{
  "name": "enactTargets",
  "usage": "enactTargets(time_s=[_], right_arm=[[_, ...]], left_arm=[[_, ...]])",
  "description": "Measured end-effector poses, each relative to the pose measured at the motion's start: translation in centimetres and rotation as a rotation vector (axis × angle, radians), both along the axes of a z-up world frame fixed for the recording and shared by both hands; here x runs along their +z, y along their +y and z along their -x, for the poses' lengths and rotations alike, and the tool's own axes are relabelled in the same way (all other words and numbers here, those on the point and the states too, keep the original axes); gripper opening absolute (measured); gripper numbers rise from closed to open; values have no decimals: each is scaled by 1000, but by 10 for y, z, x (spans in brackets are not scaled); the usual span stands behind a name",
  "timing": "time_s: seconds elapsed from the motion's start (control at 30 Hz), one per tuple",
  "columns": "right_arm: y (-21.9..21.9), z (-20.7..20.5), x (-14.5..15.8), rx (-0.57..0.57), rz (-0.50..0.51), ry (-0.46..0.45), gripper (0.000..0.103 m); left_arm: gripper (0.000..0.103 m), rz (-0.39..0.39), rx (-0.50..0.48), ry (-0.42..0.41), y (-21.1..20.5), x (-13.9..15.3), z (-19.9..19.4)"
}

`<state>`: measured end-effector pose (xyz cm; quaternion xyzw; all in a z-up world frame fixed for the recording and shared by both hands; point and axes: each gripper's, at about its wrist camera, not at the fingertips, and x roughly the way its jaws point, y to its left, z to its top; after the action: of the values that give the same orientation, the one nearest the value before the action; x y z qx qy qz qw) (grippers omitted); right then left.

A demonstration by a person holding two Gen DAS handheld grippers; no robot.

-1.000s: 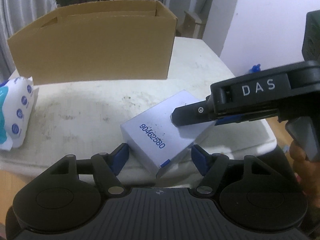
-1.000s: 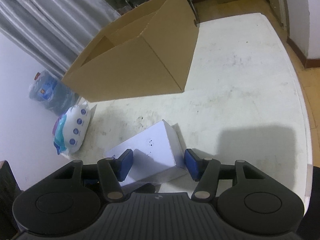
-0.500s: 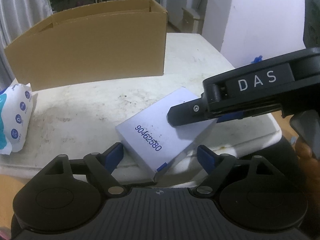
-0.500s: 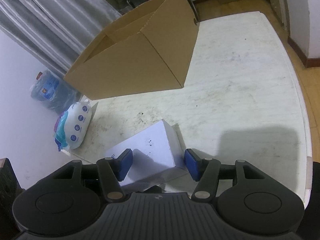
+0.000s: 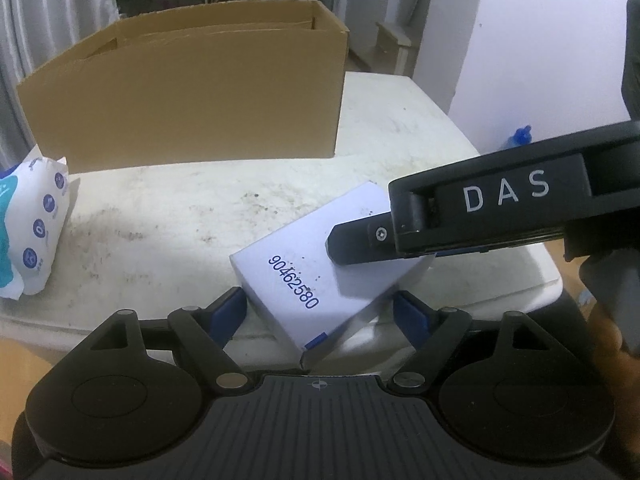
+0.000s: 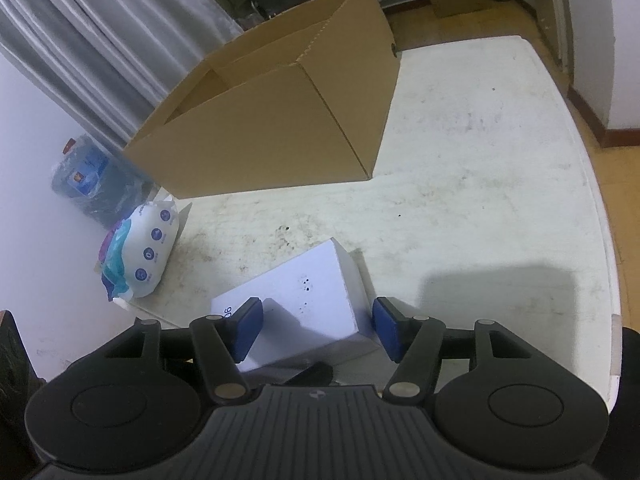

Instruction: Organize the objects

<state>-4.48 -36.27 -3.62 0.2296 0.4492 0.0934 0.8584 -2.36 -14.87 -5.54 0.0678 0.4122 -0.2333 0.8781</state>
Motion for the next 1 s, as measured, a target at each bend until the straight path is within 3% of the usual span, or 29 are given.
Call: enactTargets(time_s=[1.0], right_arm=[[13, 6, 31, 6, 4, -35, 64]], left_arm=[[80, 56, 45, -21, 17, 28, 11]])
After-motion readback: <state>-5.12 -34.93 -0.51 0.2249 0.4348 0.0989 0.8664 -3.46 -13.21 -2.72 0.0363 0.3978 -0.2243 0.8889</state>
